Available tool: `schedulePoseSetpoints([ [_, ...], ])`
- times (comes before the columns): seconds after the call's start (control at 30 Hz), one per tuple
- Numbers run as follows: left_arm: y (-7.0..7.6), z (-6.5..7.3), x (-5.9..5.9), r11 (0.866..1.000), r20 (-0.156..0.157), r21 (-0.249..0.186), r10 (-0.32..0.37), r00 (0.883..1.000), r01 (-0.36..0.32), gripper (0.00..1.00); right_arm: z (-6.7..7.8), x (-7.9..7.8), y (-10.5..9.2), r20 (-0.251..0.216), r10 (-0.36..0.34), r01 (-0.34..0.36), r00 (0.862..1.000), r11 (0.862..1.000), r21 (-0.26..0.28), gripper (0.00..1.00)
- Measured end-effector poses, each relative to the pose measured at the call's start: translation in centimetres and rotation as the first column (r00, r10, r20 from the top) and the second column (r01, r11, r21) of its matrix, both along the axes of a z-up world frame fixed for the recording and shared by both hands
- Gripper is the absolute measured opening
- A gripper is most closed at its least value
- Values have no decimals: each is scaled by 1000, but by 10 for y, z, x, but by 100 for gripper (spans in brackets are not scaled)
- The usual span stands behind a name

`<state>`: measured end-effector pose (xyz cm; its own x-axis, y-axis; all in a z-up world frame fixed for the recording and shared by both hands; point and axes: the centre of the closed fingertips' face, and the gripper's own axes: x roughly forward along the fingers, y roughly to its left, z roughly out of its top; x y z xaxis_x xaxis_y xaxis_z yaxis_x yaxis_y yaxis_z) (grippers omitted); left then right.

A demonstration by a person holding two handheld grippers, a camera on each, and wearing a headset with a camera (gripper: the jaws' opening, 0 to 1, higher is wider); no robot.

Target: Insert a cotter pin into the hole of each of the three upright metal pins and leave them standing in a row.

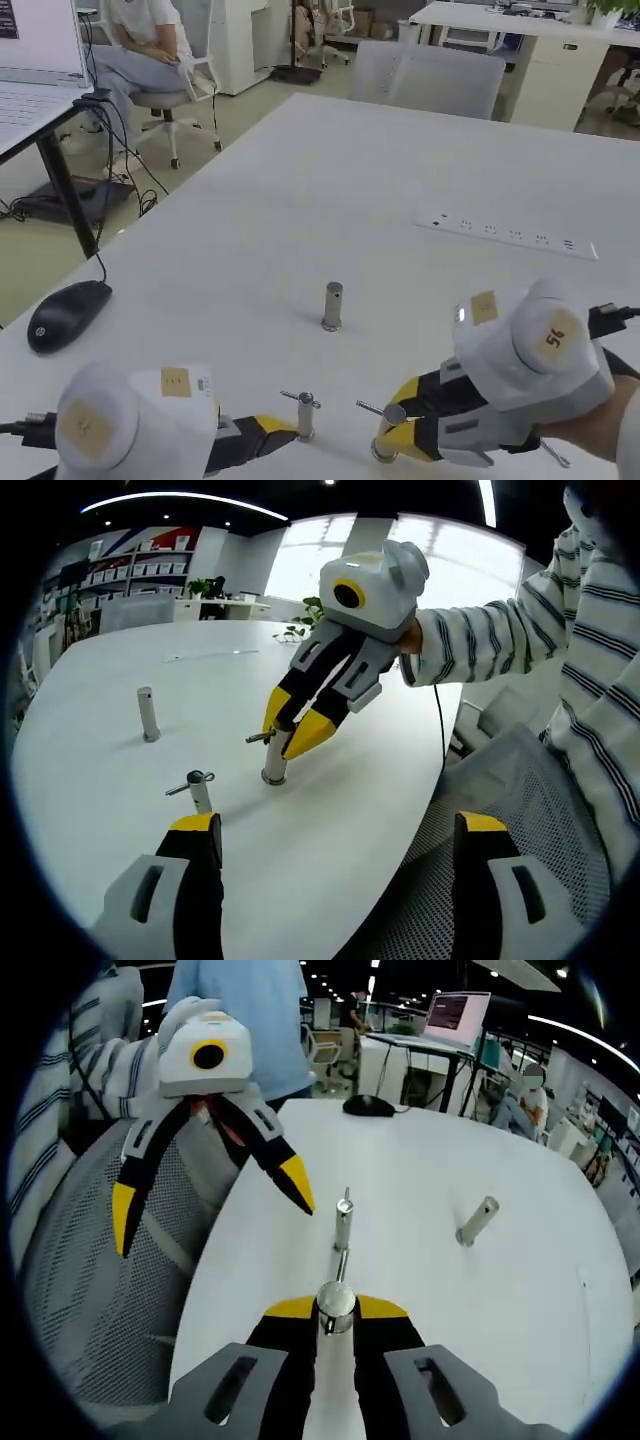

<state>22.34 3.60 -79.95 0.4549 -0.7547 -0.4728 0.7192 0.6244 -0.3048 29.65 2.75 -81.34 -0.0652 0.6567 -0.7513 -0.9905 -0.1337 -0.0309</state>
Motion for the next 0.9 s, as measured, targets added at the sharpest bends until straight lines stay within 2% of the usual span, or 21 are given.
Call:
schedulePoseSetpoints([
  [0.23,5,2,3,1000,14,15,18,1000,-19,96,-4,0,2,0,25,-25,1000,1000,-9,12],
  [0.67,8,0,3,999,0,18,34,999,-34,96,-12,3,0,-17,46,-46,999,999,-5,13],
  [0.9,10,1,3,999,2,22,41,999,-41,96,-16,1,1,-10,65,-65,998,998,-8,13],
])
